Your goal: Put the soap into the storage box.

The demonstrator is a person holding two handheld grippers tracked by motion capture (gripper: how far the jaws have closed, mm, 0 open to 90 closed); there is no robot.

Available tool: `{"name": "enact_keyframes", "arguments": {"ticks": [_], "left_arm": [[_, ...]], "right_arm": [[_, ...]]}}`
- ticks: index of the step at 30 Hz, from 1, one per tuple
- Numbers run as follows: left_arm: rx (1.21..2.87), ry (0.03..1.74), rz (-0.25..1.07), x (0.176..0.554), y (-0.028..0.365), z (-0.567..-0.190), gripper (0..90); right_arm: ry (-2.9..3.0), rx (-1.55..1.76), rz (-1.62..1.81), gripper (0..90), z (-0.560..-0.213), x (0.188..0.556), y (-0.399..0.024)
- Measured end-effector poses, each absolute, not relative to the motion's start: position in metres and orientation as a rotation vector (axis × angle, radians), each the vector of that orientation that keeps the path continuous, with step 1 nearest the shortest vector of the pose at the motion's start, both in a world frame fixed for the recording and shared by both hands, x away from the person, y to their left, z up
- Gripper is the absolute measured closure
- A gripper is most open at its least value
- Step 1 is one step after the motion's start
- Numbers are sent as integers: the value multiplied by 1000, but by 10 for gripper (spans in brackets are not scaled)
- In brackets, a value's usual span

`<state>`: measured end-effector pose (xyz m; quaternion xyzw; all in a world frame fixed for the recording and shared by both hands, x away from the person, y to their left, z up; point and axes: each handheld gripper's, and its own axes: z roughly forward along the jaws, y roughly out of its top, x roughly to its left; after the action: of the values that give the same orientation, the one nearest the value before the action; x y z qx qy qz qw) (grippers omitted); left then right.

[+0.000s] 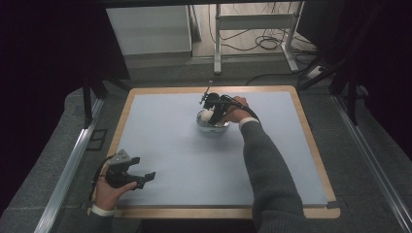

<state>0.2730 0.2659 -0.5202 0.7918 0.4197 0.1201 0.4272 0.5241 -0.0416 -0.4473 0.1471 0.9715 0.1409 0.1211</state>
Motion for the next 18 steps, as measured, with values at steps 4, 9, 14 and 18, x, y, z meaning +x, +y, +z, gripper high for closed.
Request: {"name": "enact_keyframes", "arguments": {"ticks": [4, 9, 14, 18], "left_arm": [[1975, 1050, 303, 273, 266, -520, 76], [1981, 1048, 302, 273, 267, -520, 76], [1982, 1047, 300, 273, 266, -520, 76], [1979, 1048, 304, 272, 267, -520, 76]], "right_arm": [[2837, 436, 408, 479, -450, 524, -39], [2825, 523, 533, 466, -441, 522, -42], [2785, 565, 595, 408, -433, 516, -45], [2726, 645, 707, 337, -426, 509, -53]]}}
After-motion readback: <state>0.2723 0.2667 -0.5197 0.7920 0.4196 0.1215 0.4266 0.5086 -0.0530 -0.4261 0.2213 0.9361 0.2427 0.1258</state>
